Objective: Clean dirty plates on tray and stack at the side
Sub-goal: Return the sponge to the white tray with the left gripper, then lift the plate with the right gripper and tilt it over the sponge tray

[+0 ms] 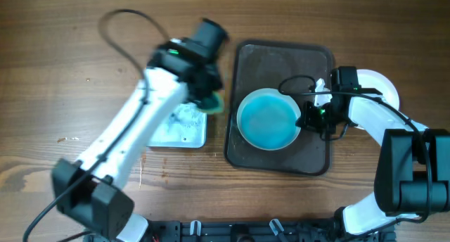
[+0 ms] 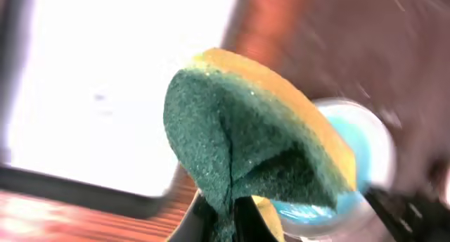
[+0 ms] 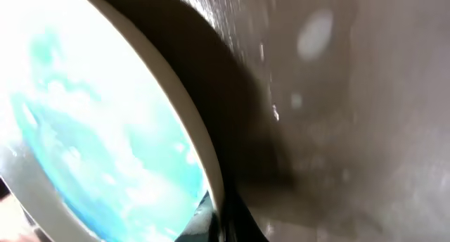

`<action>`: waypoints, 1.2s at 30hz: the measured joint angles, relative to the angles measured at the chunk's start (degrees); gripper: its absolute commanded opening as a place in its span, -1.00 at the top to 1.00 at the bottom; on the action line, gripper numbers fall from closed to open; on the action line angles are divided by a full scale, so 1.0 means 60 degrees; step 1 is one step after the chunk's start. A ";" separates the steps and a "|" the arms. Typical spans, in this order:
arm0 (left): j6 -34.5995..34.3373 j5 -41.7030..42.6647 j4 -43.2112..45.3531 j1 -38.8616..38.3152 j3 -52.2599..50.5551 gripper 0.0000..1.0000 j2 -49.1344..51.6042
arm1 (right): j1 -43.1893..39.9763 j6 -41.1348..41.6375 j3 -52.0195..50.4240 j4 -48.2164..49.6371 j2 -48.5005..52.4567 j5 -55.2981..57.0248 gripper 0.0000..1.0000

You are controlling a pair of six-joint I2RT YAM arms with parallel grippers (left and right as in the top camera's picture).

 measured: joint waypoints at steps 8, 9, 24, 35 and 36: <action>0.0718 -0.0532 0.2466 0.1792 -0.2794 0.92 0.0594 | -0.0036 0.0029 0.0000 0.0805 0.0007 0.0324 0.91; 0.0849 -0.0382 0.2871 0.1851 -0.3337 0.91 0.0699 | -0.0036 0.0033 0.0000 0.0725 0.0007 0.0324 0.94; 0.1537 0.0437 0.1056 0.2798 -0.2670 -0.44 -0.1362 | 0.0514 0.0168 0.2958 -0.4557 -0.0954 0.1515 0.91; 0.1545 0.0856 -0.0131 0.5486 -0.1603 -1.00 -0.5060 | 0.4470 0.0608 0.7078 -0.4521 0.0076 0.3053 0.91; 0.1545 0.0885 -0.0135 0.5610 -0.1603 -1.00 -0.5468 | 0.5071 0.0685 0.7624 -0.3912 0.0769 0.3144 0.91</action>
